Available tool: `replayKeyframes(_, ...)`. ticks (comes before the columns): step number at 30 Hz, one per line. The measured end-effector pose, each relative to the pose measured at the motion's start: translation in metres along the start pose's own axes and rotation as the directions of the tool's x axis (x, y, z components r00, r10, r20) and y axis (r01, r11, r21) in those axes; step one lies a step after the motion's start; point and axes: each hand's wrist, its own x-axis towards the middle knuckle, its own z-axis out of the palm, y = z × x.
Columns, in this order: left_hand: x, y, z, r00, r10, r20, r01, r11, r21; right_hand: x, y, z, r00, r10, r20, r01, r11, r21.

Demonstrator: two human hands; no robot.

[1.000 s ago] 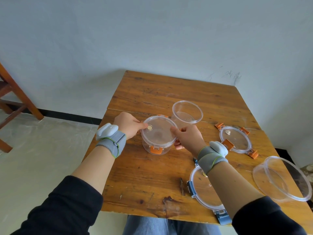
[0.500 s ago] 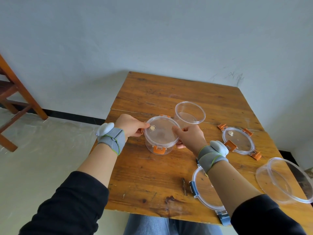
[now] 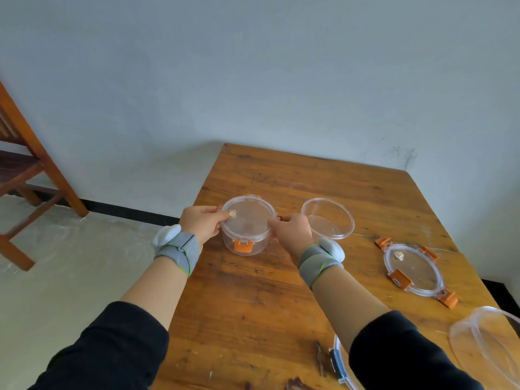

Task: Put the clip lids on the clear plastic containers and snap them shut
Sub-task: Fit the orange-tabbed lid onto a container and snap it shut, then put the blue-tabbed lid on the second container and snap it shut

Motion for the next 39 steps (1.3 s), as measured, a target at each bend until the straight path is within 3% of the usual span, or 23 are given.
replayKeyframes(6, 0.034, 0.009, 0.001, 0.999, 0.028, -0.027, -0.031, 0.994, -0.101, 0.035, -0.019, 0.016, 0.996, -0.079, -0.039, 0.081, 0.995, 0.06)
replayKeyframes(13, 0.054, 0.013, 0.012, 0.999, 0.025, -0.043, -0.028, 0.997, -0.071, 0.06, -0.031, 0.02, 0.99, -0.113, -0.081, 0.11, 0.993, -0.042)
replayKeyframes(19, 0.055, 0.011, 0.017, 0.992, 0.108, -0.069, -0.105, 0.993, 0.047, 0.058, -0.037, 0.016, 0.992, -0.104, -0.077, 0.091, 0.983, -0.163)
replayKeyframes(21, 0.056, 0.01, 0.016, 0.983, 0.173, -0.063, -0.154, 0.961, 0.23, 0.053, -0.038, 0.009, 0.99, -0.127, -0.064, 0.109, 0.964, -0.241)
replayKeyframes(23, 0.048, 0.01, 0.02, 0.953, 0.295, -0.07, -0.228, 0.849, 0.476, 0.043, -0.038, -0.011, 0.979, -0.188, -0.082, 0.153, 0.937, -0.315)
replayKeyframes(25, 0.037, 0.013, 0.025, 0.886, 0.453, -0.096, -0.327, 0.76, 0.562, 0.037, -0.038, -0.03, 0.954, -0.277, -0.116, 0.223, 0.911, -0.346)
replayKeyframes(28, 0.001, 0.018, 0.046, 0.771, 0.635, -0.055, -0.529, 0.686, 0.5, 0.023, -0.031, -0.065, 0.926, -0.364, -0.099, 0.32, 0.898, -0.303)
replayKeyframes(30, -0.039, 0.004, 0.069, 0.742, 0.668, 0.055, -0.627, 0.663, 0.41, 0.003, -0.012, -0.098, 0.933, -0.352, -0.081, 0.317, 0.906, -0.279)
replayKeyframes(33, -0.095, -0.035, 0.1, 0.753, 0.577, 0.316, -0.658, 0.671, 0.342, -0.025, 0.022, -0.141, 0.956, -0.293, -0.01, 0.276, 0.91, -0.309)
replayKeyframes(35, -0.125, -0.059, 0.119, 0.749, 0.411, 0.52, -0.64, 0.654, 0.404, -0.041, 0.047, -0.166, 0.974, -0.219, 0.05, 0.221, 0.897, -0.383)
replayKeyframes(39, -0.148, -0.085, 0.142, 0.743, 0.11, 0.66, -0.603, 0.538, 0.589, -0.065, 0.083, -0.194, 0.967, 0.012, 0.253, 0.168, 0.715, -0.679)
